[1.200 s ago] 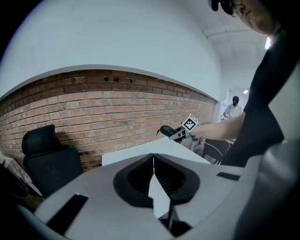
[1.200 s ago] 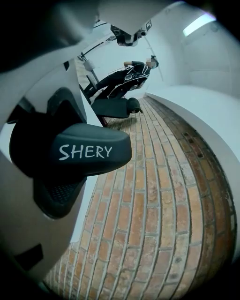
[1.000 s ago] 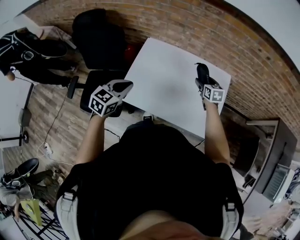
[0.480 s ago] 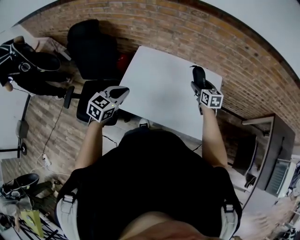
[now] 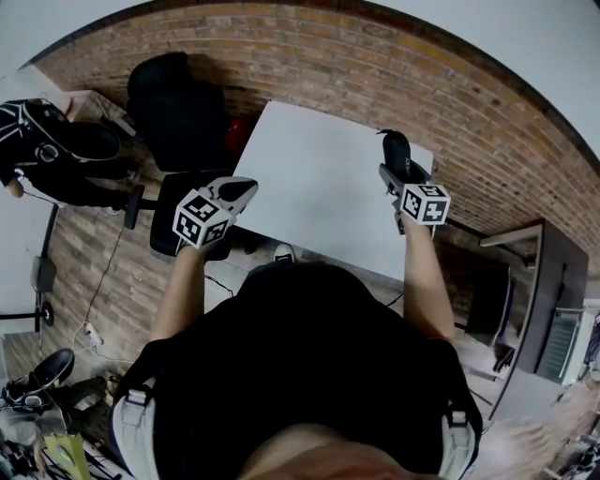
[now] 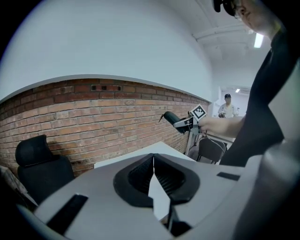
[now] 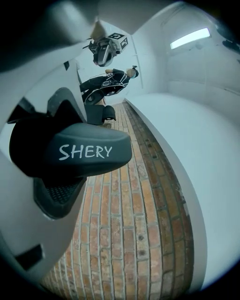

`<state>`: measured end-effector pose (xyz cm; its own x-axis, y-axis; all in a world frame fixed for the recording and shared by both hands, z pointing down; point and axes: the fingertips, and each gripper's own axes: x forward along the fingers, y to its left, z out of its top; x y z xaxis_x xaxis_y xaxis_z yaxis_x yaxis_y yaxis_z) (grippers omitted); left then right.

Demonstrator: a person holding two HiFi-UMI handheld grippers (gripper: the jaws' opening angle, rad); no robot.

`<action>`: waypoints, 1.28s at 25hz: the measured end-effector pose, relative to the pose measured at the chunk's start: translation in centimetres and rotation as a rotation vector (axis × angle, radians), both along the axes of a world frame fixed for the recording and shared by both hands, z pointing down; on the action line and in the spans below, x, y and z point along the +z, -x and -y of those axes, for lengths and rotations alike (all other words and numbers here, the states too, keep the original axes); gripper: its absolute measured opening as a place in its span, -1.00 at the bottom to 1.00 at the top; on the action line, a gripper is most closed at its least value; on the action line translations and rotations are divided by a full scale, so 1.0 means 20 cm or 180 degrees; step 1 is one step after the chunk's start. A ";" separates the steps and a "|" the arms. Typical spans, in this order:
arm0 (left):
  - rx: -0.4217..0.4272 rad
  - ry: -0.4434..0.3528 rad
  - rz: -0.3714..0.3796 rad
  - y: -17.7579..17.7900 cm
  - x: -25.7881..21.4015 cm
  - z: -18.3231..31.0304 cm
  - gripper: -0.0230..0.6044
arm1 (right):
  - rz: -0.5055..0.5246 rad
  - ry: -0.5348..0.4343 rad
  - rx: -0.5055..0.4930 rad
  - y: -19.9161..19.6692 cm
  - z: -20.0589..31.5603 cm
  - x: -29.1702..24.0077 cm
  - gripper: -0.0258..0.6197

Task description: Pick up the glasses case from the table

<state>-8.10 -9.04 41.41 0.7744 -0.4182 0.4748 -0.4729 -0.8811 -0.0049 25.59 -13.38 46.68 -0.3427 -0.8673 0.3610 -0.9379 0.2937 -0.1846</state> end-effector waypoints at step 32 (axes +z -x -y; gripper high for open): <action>0.0306 -0.0065 0.0015 -0.24 -0.05 -0.16 -0.90 | 0.0118 -0.0439 0.0041 -0.09 -0.49 -0.36 0.12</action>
